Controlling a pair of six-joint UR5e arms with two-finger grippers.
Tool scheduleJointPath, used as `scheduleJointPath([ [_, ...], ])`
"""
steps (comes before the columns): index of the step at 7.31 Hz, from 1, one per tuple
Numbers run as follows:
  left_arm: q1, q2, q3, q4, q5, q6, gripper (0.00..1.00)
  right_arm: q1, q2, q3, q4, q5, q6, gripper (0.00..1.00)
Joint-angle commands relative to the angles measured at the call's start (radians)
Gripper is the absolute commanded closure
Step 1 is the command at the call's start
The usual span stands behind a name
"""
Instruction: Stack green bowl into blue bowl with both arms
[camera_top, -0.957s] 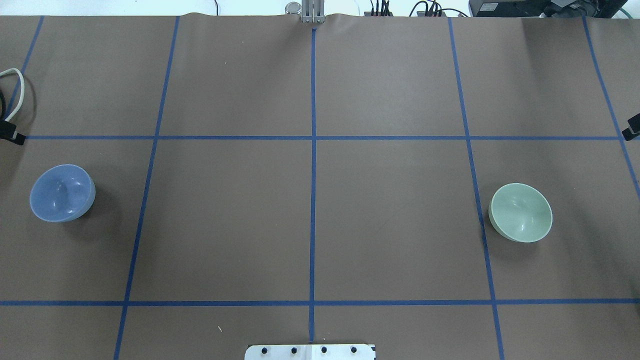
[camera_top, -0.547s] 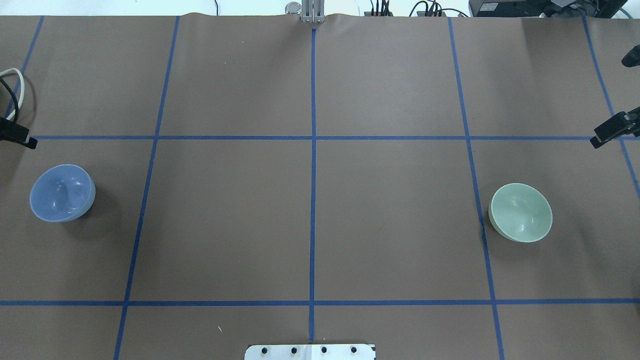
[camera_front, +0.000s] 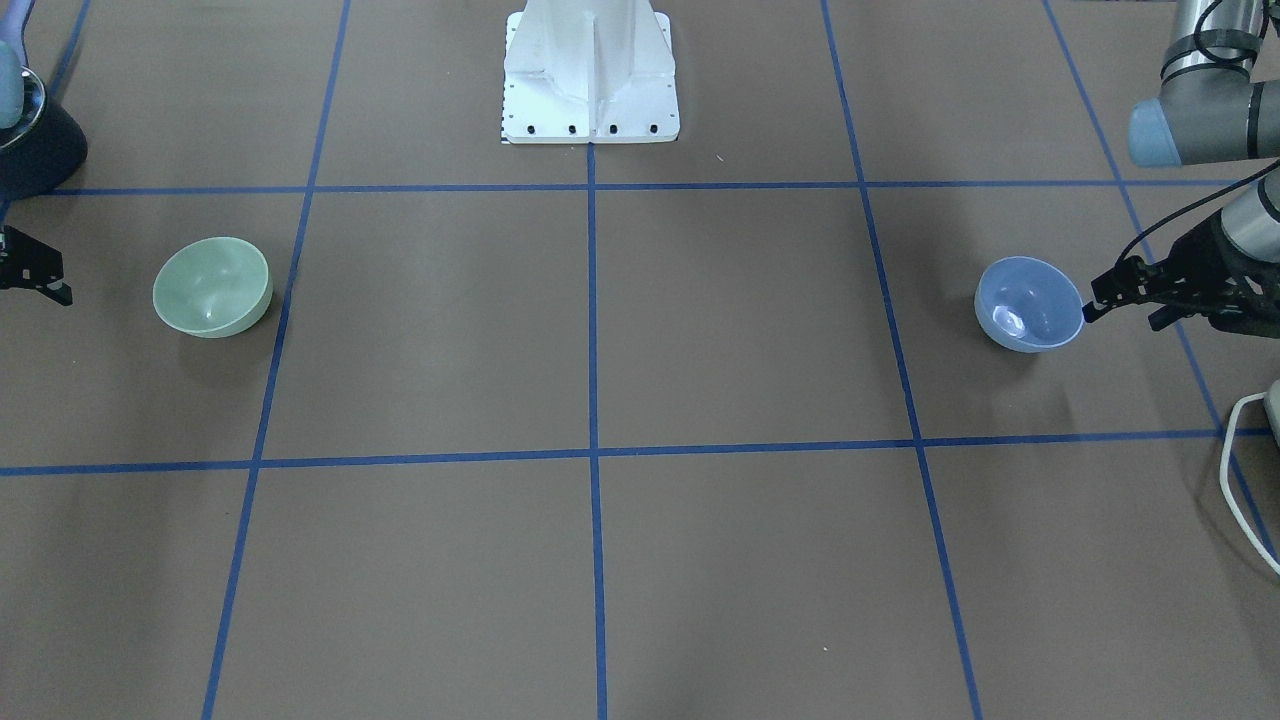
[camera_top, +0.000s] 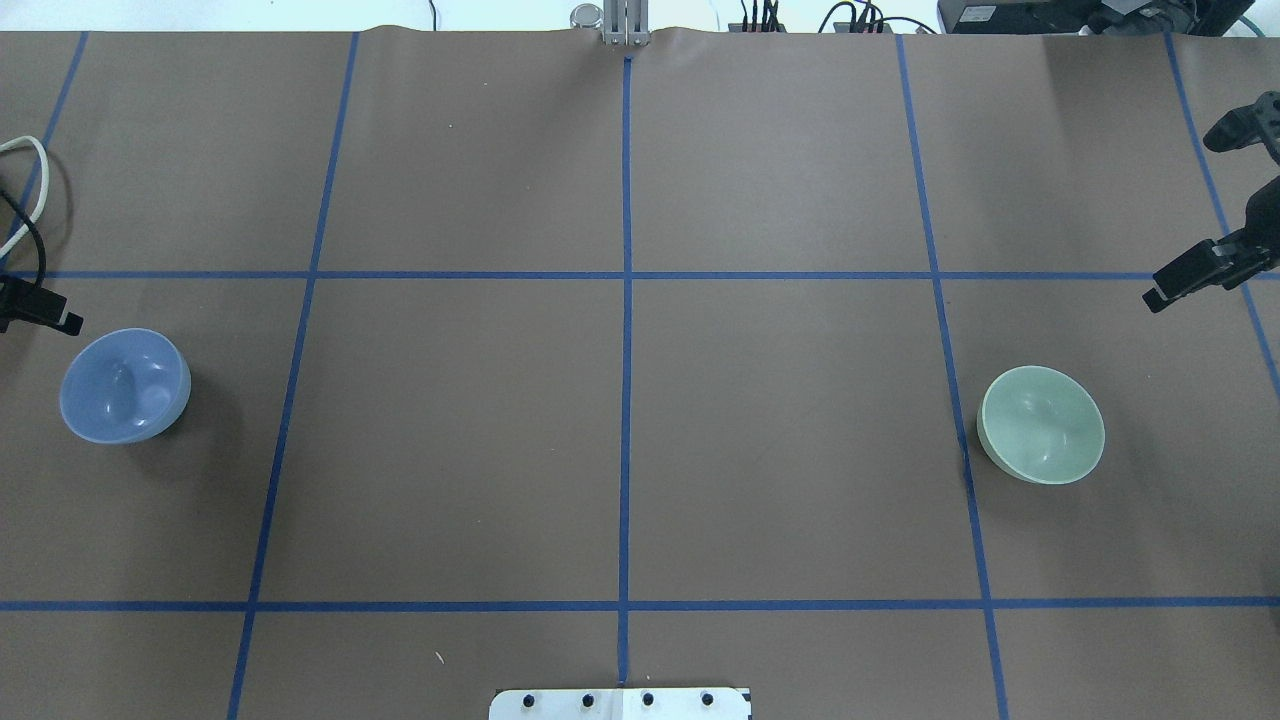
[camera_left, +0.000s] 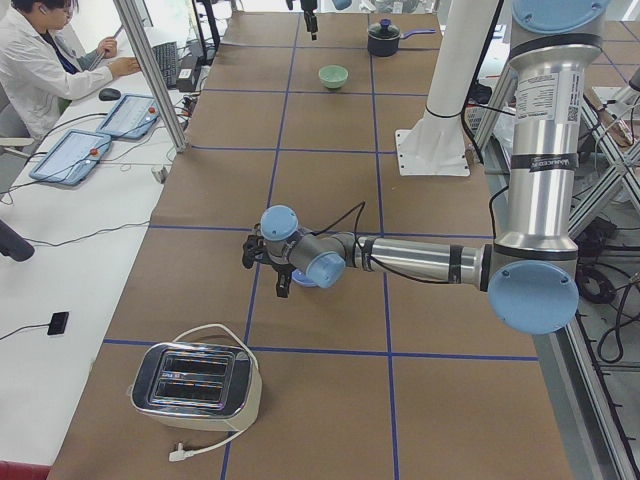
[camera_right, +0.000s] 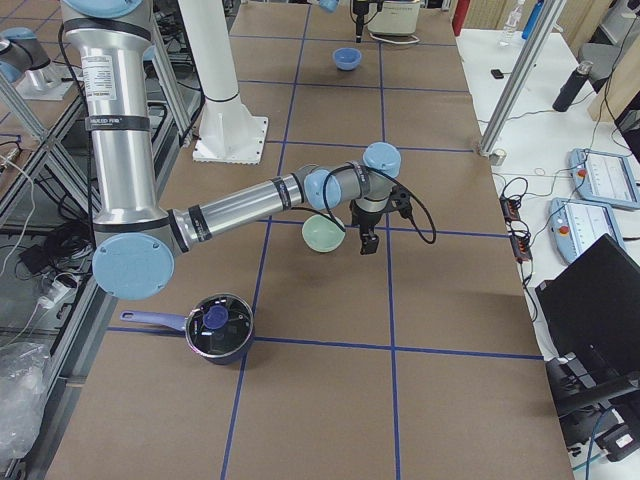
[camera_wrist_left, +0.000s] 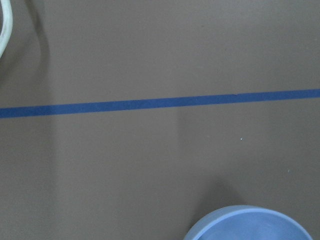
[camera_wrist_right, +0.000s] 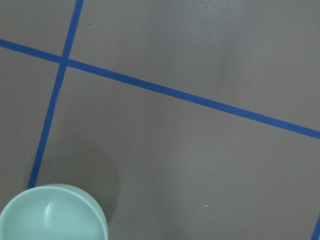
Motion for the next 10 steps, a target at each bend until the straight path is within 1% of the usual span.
scheduleJointPath([
  [1, 0.028, 0.035, 0.000, -0.033, 0.002, 0.001, 0.03, -0.052, -0.023, -0.021, 0.123, 0.001, 0.051, 0.00],
  [2, 0.034, 0.062, 0.000, -0.085, 0.005, -0.002, 0.03, -0.061, -0.026, -0.034, 0.148, 0.001, 0.052, 0.00],
  [4, 0.043, 0.072, 0.000, -0.095, 0.003, -0.003, 0.07, -0.088, -0.038, -0.063, 0.212, 0.001, 0.052, 0.01],
  [5, 0.046, 0.072, -0.001, -0.098, 0.003, -0.005, 0.11, -0.111, -0.064, -0.064, 0.258, 0.001, 0.054, 0.01],
  [6, 0.049, 0.072, -0.001, -0.113, 0.003, -0.052, 0.16, -0.143, -0.087, -0.064, 0.308, 0.000, 0.067, 0.01],
  [7, 0.080, 0.073, 0.000, -0.148, 0.005, -0.098, 0.21, -0.171, -0.092, -0.064, 0.345, -0.002, 0.102, 0.01],
  [8, 0.101, 0.073, 0.003, -0.150, 0.006, -0.108, 0.25, -0.193, -0.092, -0.067, 0.376, -0.005, 0.147, 0.01],
  [9, 0.114, 0.070, 0.011, -0.150, 0.006, -0.108, 0.29, -0.214, -0.092, -0.071, 0.392, -0.015, 0.159, 0.01],
  [10, 0.114, 0.066, 0.024, -0.151, 0.006, -0.108, 0.35, -0.223, -0.090, -0.071, 0.392, -0.022, 0.164, 0.01],
])
